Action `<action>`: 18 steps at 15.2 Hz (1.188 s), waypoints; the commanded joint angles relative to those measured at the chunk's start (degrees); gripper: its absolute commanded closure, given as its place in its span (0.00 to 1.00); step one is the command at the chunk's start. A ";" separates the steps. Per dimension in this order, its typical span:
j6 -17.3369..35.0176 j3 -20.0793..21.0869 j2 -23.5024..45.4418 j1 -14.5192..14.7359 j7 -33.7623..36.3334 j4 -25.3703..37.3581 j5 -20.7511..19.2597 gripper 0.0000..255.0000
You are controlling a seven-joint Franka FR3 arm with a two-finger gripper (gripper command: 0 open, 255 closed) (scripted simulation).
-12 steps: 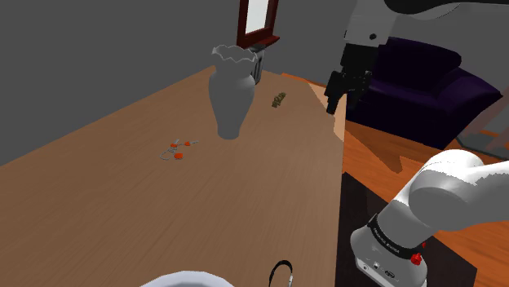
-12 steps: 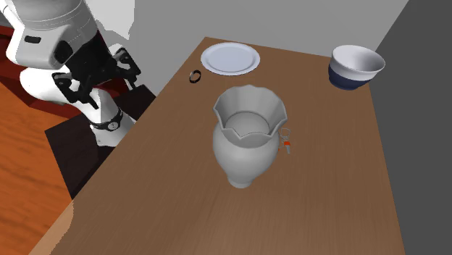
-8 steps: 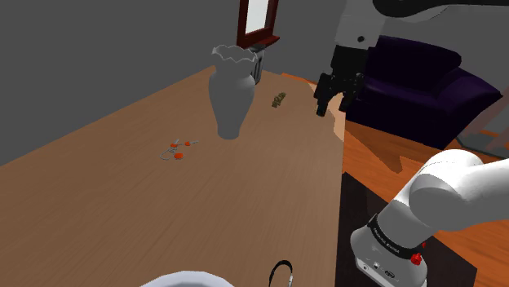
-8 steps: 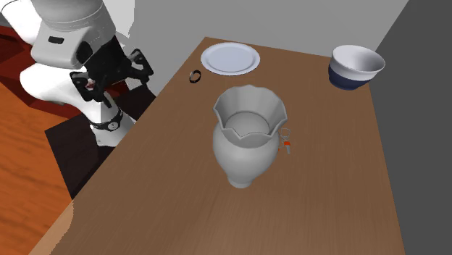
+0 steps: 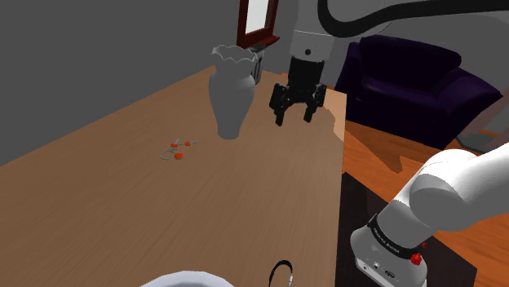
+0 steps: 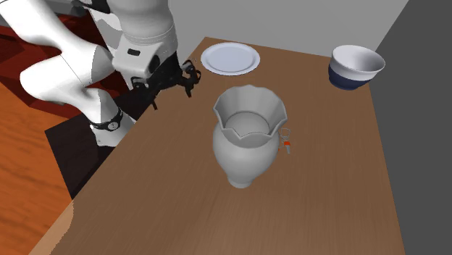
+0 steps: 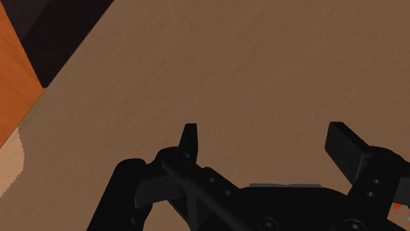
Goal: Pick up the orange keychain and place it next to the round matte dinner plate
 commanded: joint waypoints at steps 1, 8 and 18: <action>2.08 2.29 3.28 -0.11 3.88 1.78 0.41 0.00; 9.10 9.79 18.05 -0.94 18.07 10.81 -2.24 0.00; 12.55 13.79 43.13 2.47 39.89 30.95 -15.37 0.00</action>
